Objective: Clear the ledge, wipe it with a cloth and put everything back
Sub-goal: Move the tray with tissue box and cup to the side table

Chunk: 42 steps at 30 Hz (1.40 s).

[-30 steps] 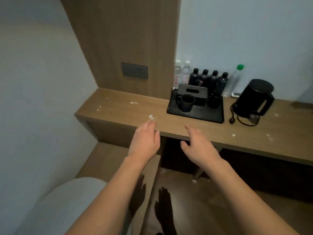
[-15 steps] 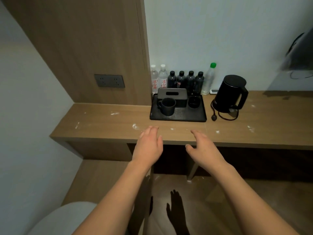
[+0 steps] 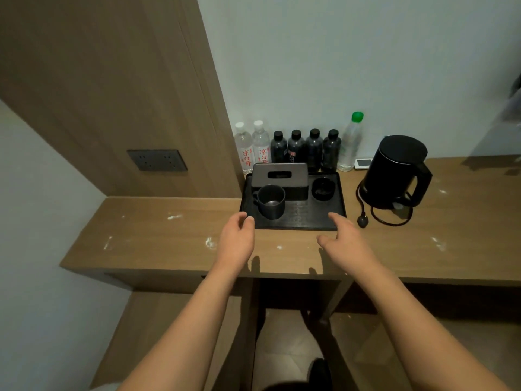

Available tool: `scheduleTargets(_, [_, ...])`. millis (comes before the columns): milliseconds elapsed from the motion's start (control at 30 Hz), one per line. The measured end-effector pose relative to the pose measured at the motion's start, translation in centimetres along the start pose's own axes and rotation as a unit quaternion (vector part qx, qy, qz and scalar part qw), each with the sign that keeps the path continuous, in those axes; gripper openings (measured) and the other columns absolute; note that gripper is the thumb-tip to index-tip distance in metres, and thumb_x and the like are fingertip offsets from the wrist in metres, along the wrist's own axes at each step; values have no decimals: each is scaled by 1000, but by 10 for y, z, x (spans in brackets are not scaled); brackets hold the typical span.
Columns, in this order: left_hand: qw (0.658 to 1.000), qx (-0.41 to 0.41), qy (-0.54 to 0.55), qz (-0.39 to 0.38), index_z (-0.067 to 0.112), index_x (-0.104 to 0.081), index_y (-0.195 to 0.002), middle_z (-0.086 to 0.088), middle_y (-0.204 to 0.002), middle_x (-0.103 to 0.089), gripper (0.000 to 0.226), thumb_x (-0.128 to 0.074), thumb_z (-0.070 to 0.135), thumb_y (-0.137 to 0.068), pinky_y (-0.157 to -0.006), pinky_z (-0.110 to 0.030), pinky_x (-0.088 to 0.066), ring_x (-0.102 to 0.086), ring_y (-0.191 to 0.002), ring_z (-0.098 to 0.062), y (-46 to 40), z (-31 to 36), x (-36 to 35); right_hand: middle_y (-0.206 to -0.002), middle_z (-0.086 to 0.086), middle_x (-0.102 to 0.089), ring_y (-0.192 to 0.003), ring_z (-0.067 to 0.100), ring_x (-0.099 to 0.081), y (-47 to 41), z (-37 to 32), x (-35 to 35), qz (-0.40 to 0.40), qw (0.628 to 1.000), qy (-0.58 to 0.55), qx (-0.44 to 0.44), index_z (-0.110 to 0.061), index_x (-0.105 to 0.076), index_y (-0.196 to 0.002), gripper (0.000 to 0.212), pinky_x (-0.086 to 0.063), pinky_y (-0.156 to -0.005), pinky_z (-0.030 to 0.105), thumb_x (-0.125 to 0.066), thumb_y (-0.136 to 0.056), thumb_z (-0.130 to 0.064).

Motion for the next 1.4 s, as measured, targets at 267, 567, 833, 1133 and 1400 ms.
scheduleTargets(267, [991,98,93,19,19,-57,-129,7,-106,-59,29,-46,34,-106,-82,-28,-42,-55,-96,-12,-76,-7,-18,-156,8,-35,-140,28,-38,-85,22,12,13,990,-110,-83,-18,-29,-154,65,-36,-113,46,-57,-98,-31])
scheduleTargets(567, [976,159,145,-25,16,-62,-105,0,-106,-65,36,-52,50,-96,-108,-42,-42,-59,-106,-21,-184,-30,-48,-157,9,-35,-141,30,-37,-176,47,-3,20,959,-213,-188,-19,-27,-155,65,-33,-115,50,-51,-100,-43])
scheduleTargets(833, [954,251,163,-2,5,-61,-127,-11,-124,-65,67,-55,61,-92,-97,-39,-47,-61,-114,-33,-249,-66,-77,-156,10,-34,-141,34,-35,-243,70,-21,42,915,-272,-294,-21,-23,-156,64,-35,-110,49,-46,-101,-45])
scheduleTargets(1133, [924,334,187,-9,19,-71,-113,-6,-105,-76,87,-55,85,-59,-96,-49,-55,-71,-98,-32,-288,-106,-114,-154,12,-38,-137,39,-40,-289,113,-45,32,890,-258,-374,-22,-28,-155,85,-36,-112,56,-49,-87,-68])
scheduleTargets(1400, [915,364,170,14,25,-70,-119,-3,-117,-73,118,-49,107,-37,-99,-50,-52,-69,-104,-31,-317,-160,-128,-143,11,-50,-125,37,-51,-322,168,-80,9,876,-240,-418,-19,-42,-147,120,-43,-105,54,-38,-52,-91])
Point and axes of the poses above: each hand's wrist, its own y-axis away from the middle knuckle, its own x-axis out of the back of the hand, z = x × y, the point moved 6 cm from there along -y, towards the middle knuckle
